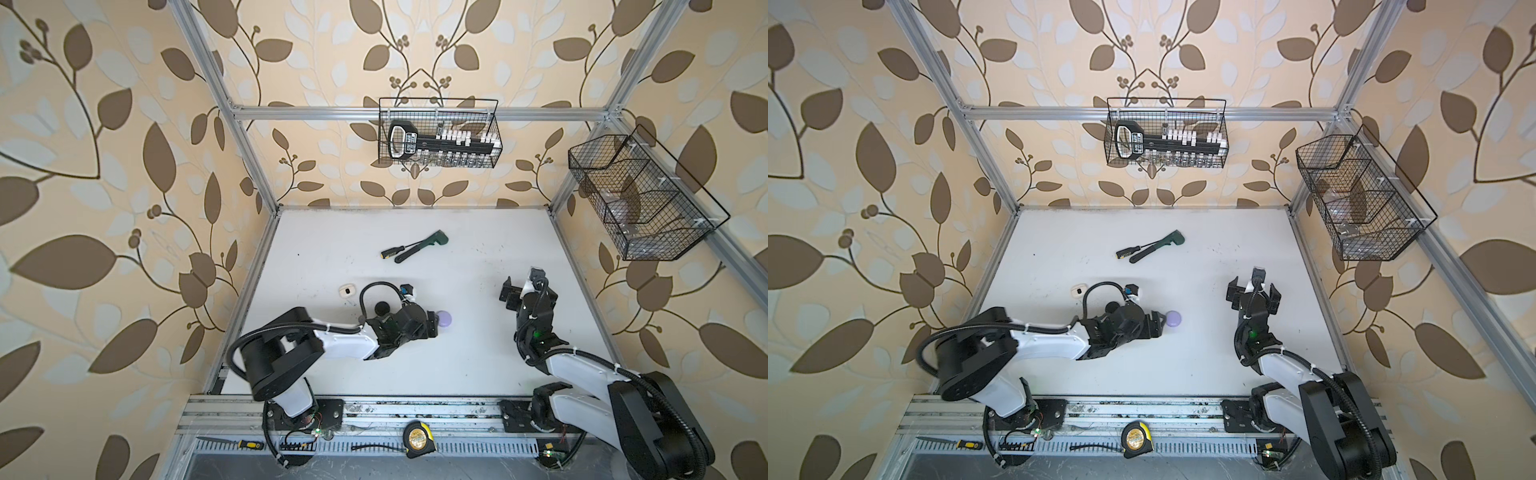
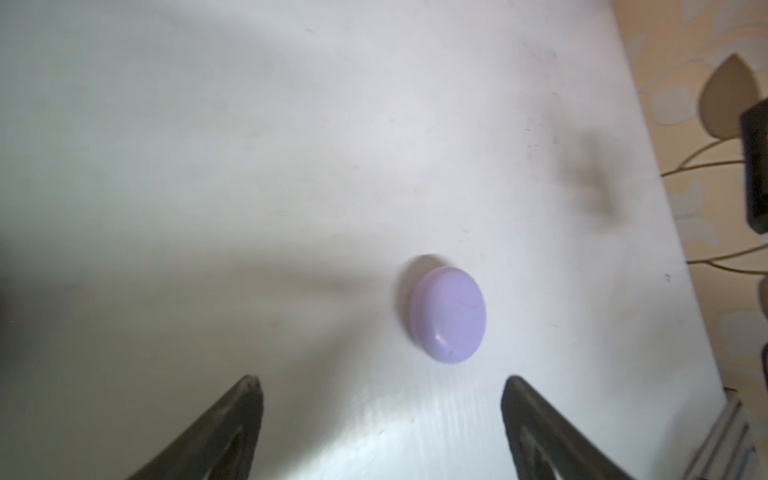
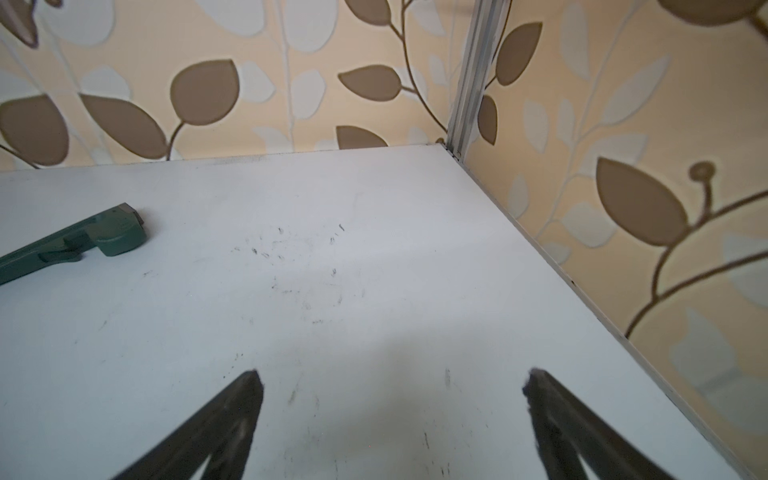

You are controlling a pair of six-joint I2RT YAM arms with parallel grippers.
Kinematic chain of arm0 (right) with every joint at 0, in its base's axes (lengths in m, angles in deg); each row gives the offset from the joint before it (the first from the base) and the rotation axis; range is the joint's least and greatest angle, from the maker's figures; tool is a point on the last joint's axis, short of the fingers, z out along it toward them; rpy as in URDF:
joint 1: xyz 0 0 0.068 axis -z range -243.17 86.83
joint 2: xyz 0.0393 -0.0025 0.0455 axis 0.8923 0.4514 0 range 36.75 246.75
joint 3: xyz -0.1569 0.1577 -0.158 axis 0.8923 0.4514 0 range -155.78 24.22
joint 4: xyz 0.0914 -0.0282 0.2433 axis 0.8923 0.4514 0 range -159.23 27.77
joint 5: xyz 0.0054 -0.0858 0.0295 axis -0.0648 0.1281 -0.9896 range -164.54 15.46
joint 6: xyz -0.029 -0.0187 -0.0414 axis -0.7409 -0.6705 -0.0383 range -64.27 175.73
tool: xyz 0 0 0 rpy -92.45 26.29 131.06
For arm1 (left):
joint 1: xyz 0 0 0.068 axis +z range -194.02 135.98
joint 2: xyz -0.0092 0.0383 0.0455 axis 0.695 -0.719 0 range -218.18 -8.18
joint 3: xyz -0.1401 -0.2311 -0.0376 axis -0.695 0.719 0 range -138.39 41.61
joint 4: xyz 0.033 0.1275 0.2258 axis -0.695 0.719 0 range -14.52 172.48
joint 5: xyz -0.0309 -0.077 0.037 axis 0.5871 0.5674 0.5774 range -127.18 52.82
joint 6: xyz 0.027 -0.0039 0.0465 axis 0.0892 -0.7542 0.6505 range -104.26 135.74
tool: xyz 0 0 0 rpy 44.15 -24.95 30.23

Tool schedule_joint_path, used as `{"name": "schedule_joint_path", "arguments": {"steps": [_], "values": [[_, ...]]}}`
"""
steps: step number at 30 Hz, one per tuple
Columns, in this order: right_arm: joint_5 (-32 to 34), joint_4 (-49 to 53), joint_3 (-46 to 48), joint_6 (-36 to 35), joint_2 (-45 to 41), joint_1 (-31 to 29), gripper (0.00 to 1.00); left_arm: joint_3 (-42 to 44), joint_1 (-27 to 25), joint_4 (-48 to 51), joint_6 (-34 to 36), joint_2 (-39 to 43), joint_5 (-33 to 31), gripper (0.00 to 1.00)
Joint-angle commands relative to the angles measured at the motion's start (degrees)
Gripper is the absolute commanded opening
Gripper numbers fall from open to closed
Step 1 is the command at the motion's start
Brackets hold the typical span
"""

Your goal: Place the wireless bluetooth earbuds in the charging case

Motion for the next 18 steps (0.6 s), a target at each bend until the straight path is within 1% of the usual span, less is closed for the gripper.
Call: {"name": "schedule_joint_path", "arguments": {"steps": [1, 2, 3, 4, 5, 6, 7, 8, 9, 10, 11, 12, 13, 14, 15, 17, 18], "values": [[-3.43, -6.24, -0.05, -5.18, 1.95, 0.22, 1.00, -3.17, 0.48, 20.34, 8.54, 14.65, -20.23, 0.94], [-4.19, -7.08, 0.06, -5.92, 2.76, 0.16, 1.00, -2.31, 0.84, 21.06, 12.07, 19.40, -24.37, 0.96], [-5.44, -11.72, 1.47, -6.71, 4.63, 0.37, 1.00, -1.33, 1.25, 20.98, 15.36, 23.28, -28.06, 0.98], [-6.55, -19.28, 3.26, -7.28, 8.23, 1.11, 1.00, 0.39, 1.69, 19.32, 19.65, 27.72, -33.04, 0.99], [-8.23, -18.26, 2.58, -6.58, 8.61, 2.48, 1.00, 2.82, 2.51, 16.41, 24.16, 31.73, -38.02, 0.99], [-11.16, -11.84, 0.91, -4.64, 6.76, 3.96, 1.00, 5.66, 3.68, 11.96, 29.80, 34.99, -39.90, 0.99], [-15.63, -14.09, 1.85, -3.93, 7.42, 6.58, 1.00, 9.24, 6.07, 6.43, 35.80, 38.42, -40.71, 0.99], [-16.30, -18.23, 3.55, -2.50, 9.21, 7.94, 1.00, 12.23, 9.28, 2.43, 39.37, 41.46, -40.30, 0.99], [-18.13, -23.84, 4.65, -2.27, 12.27, 9.15, 1.00, 14.39, 13.59, 0.76, 39.90, 43.44, -40.43, 0.99], [-18.78, -23.85, 4.44, -2.28, 12.41, 9.46, 1.00, 15.96, 18.36, 0.88, 38.65, 45.29, -40.12, 0.99], [-18.16, -17.07, 2.91, -1.62, 10.17, 9.36, 1.00, 17.25, 23.18, 1.07, 37.12, 46.64, -39.22, 0.99], [-17.60, -17.44, 2.41, -1.36, 11.19, 9.49, 1.00, 18.82, 27.07, -0.18, 36.66, 47.35, -37.60, 0.99], [-17.51, -20.61, 2.62, -1.82, 12.64, 9.38, 1.00, 21.26, 31.06, -4.16, 37.63, 47.33, -34.97, 0.99], [-16.74, -17.91, 2.59, -1.51, 11.25, 9.10, 1.00, 24.39, 34.44, -10.64, 40.59, 46.05, -31.76, 0.99], [-16.81, -16.51, 1.83, -1.37, 10.77, 9.25, 1.00, 26.74, 36.04, -14.98, 41.93, 44.02, -30.07, 0.99], [-17.36, -16.35, 1.81, -1.46, 10.85, 9.27, 1.00, 29.75, 38.73, -24.72, 40.59, 36.04, -29.38, 0.99], [-17.56, -16.56, 1.65, -1.54, 11.17, 9.35, 1.00, 29.83, 39.91, -27.80, 40.54, 31.56, -28.71, 0.99]]}}
